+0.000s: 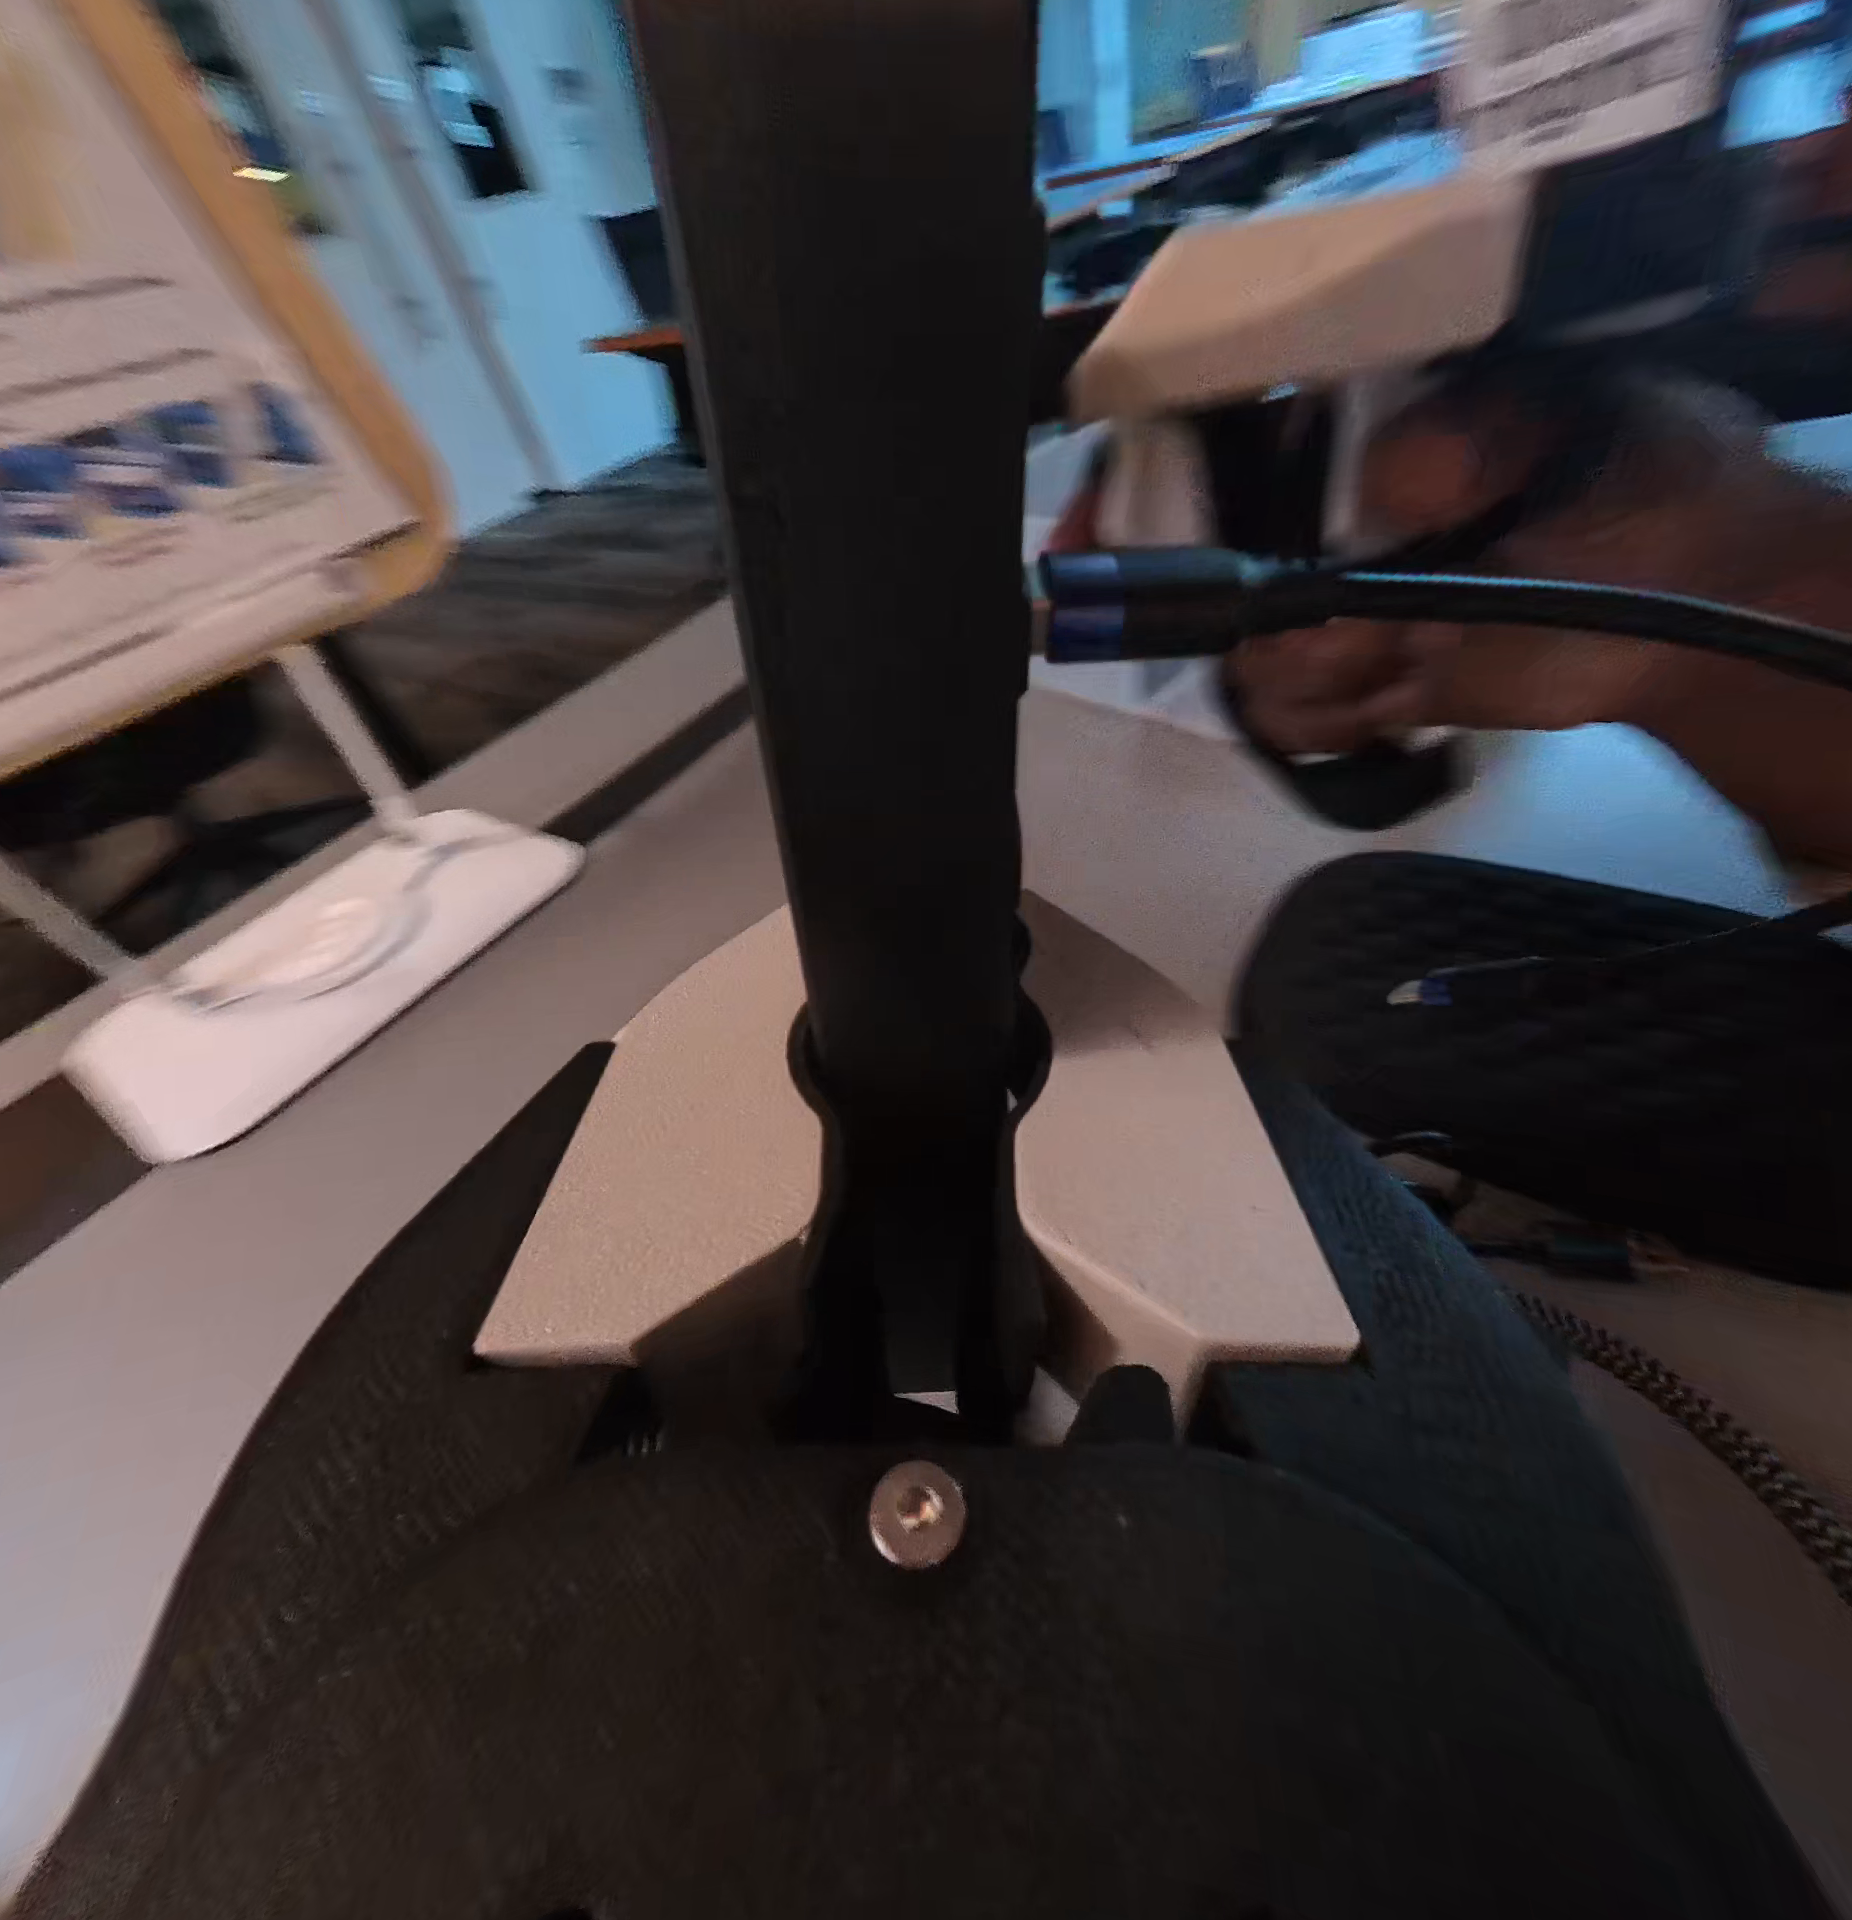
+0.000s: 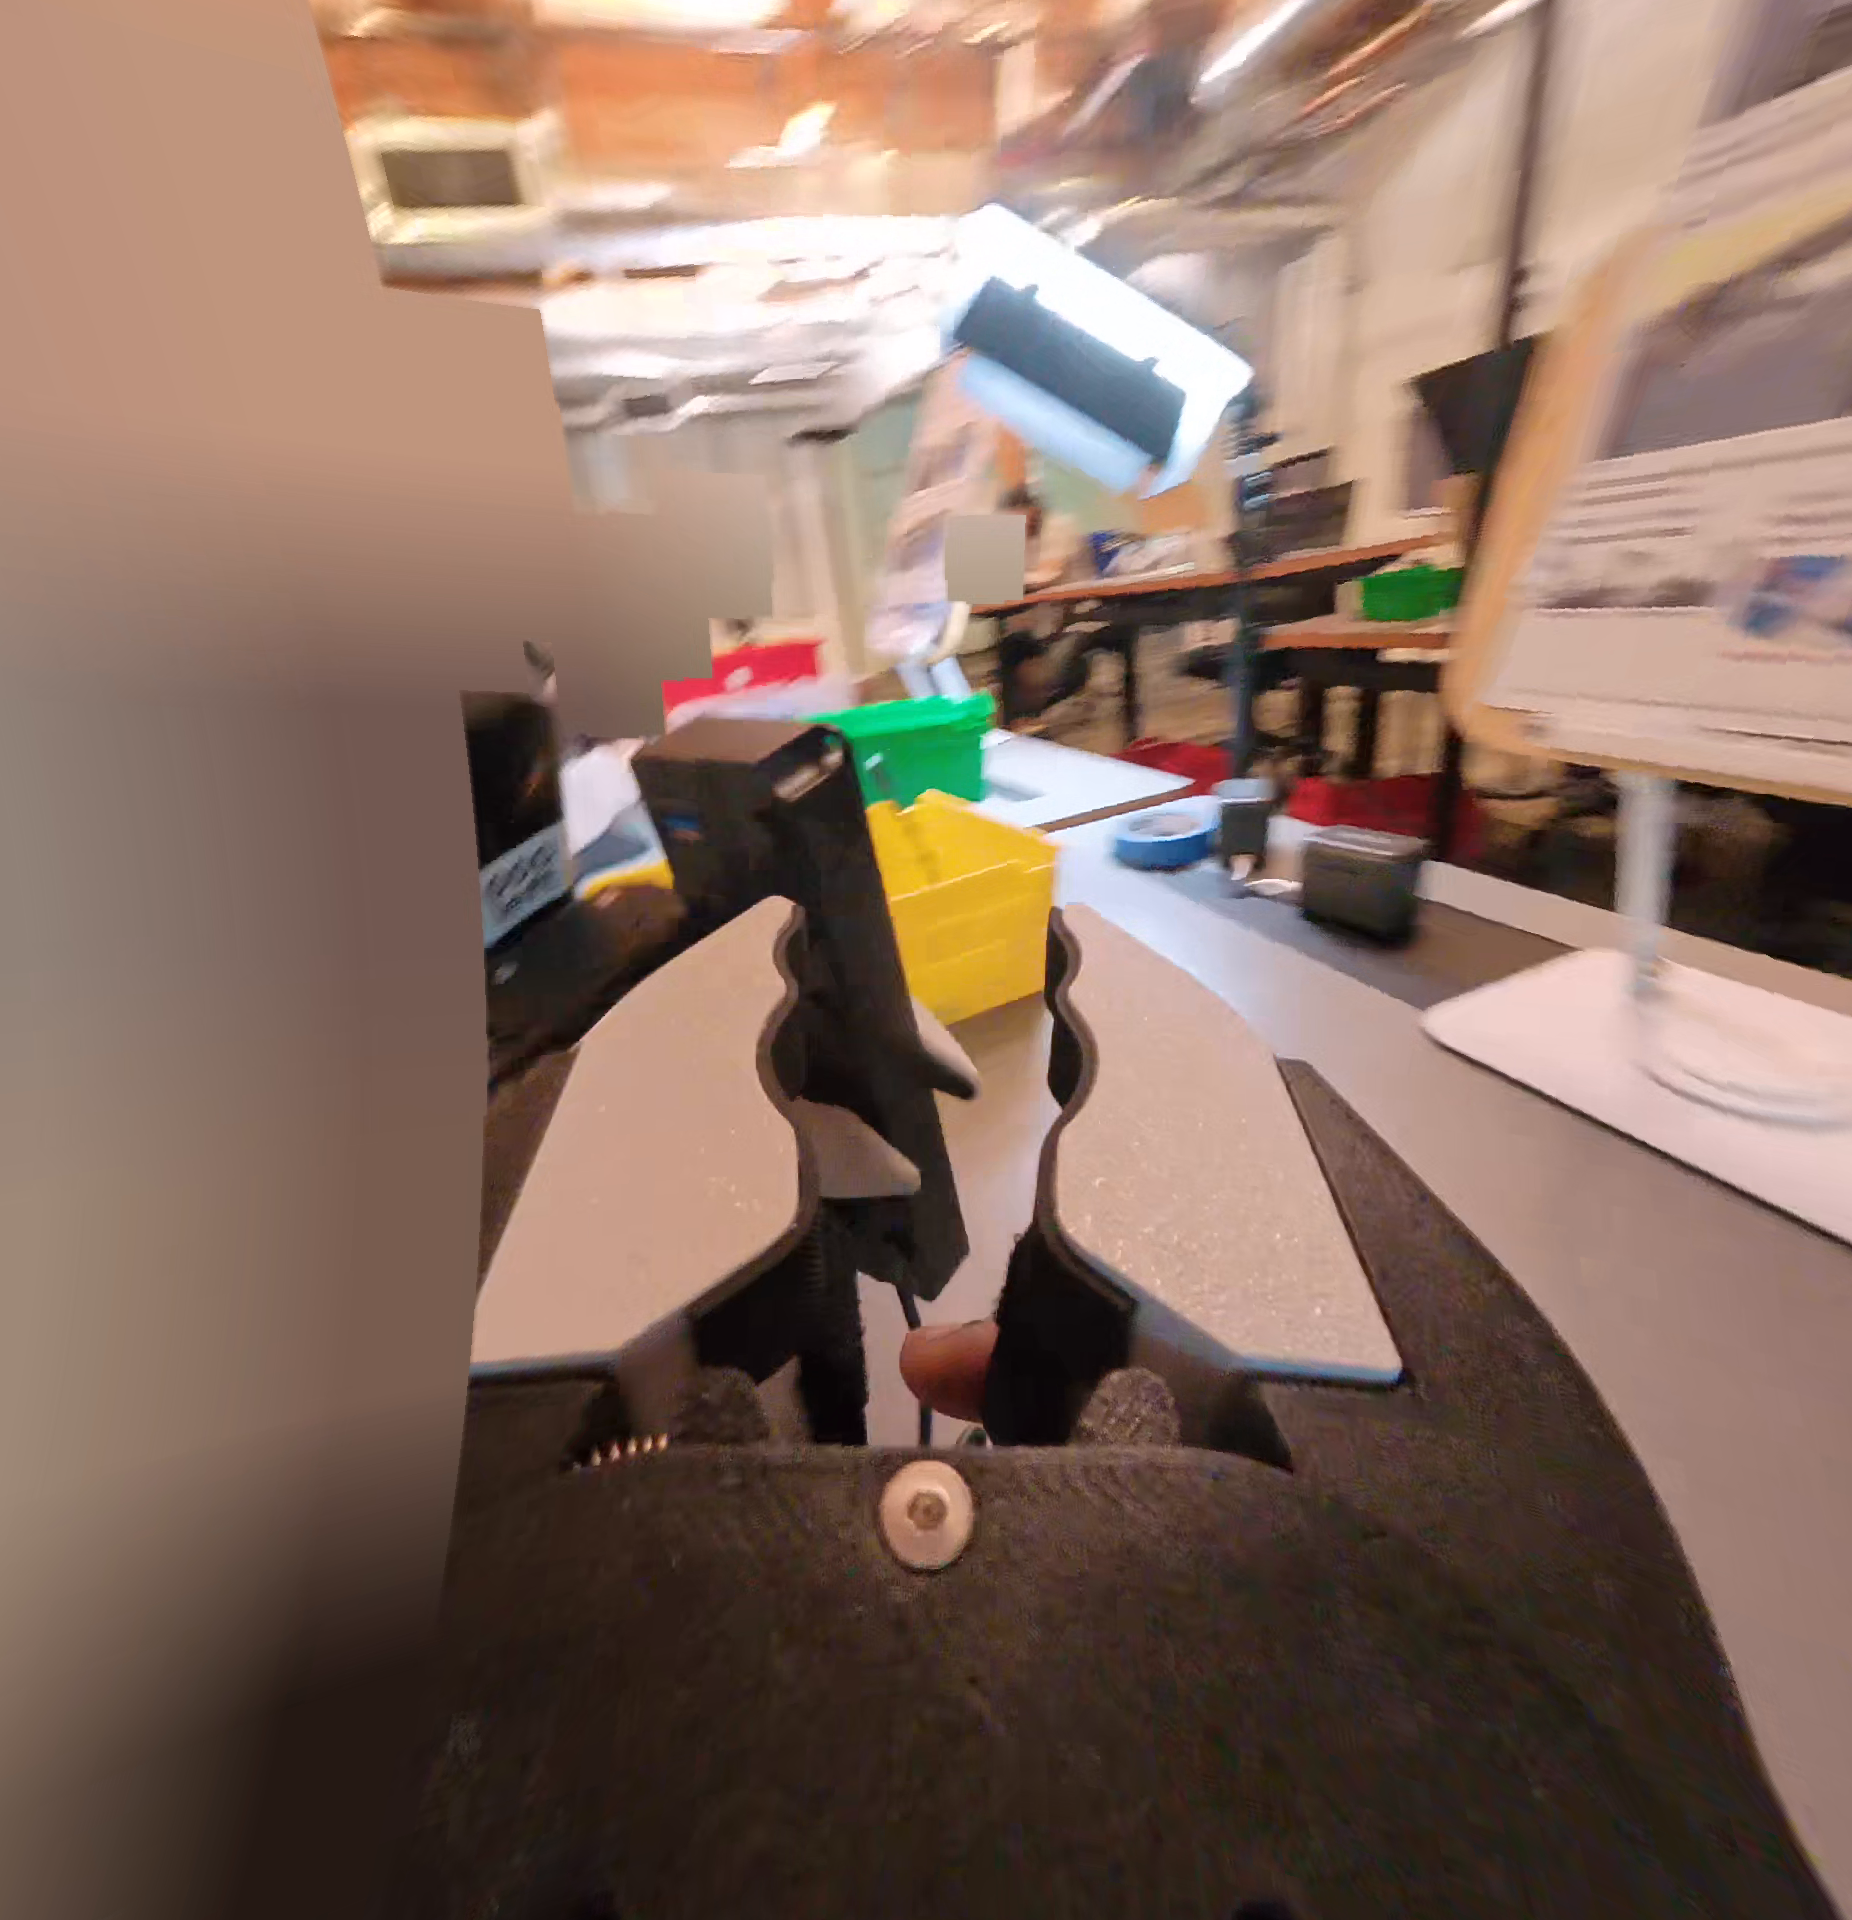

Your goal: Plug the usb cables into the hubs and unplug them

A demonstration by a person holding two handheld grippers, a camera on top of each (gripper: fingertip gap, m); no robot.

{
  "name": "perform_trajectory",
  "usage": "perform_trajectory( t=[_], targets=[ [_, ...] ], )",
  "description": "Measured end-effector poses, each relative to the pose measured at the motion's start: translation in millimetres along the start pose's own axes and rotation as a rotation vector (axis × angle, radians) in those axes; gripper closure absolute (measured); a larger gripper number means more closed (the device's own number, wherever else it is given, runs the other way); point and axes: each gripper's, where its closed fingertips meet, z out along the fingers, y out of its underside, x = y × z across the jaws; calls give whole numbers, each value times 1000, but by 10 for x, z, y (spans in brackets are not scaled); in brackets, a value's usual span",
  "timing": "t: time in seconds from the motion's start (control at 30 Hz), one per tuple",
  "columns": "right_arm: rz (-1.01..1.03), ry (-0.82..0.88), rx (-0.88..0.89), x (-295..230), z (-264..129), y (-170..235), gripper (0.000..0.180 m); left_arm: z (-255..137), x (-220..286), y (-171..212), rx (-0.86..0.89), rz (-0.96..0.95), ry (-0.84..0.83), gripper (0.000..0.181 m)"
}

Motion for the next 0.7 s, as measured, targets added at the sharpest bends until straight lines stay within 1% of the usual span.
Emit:
perform_trajectory(
  t=[0.03, 0.1, 0.13, 0.23, 0.27, 0.37, 0.43, 0.57, 0.67, 0.7],
  targets=[
    [14, 46, 42, 15, -53, -55, 135, -17, -103, 22, -3, 14, -77, 154],
    [-31, 102, 97, -103, -88, -101, 135, -40, -238, 69, -10, 30, -191, 154],
    [-83, 128, 88, -194, -64, -70, 136, -41, -271, 94, -14, 41, -228, 154],
    [-264, 202, -85, -427, 94, 201, 140, -36, -307, 138, -25, 92, -307, 154],
    [-301, 216, -119, -478, 143, 257, 142, -39, -301, 132, -25, 120, -322, 154],
    [-340, 261, -146, -514, 230, 301, 155, -57, -274, 89, -22, 209, -355, 154],
    [-372, 285, -173, -487, 237, 307, 163, -77, -286, 83, -11, 226, -371, 154],
    [-416, 314, -211, -485, 248, 339, 156, -122, -311, 63, 18, 202, -370, 154],
    [-408, 307, -221, -499, 284, 378, 159, -112, -295, 77, 6, 226, -374, 154],
    [-421, 316, -222, -486, 280, 380, 164, -114, -288, 72, 11, 234, -379, 154]
  ],
)
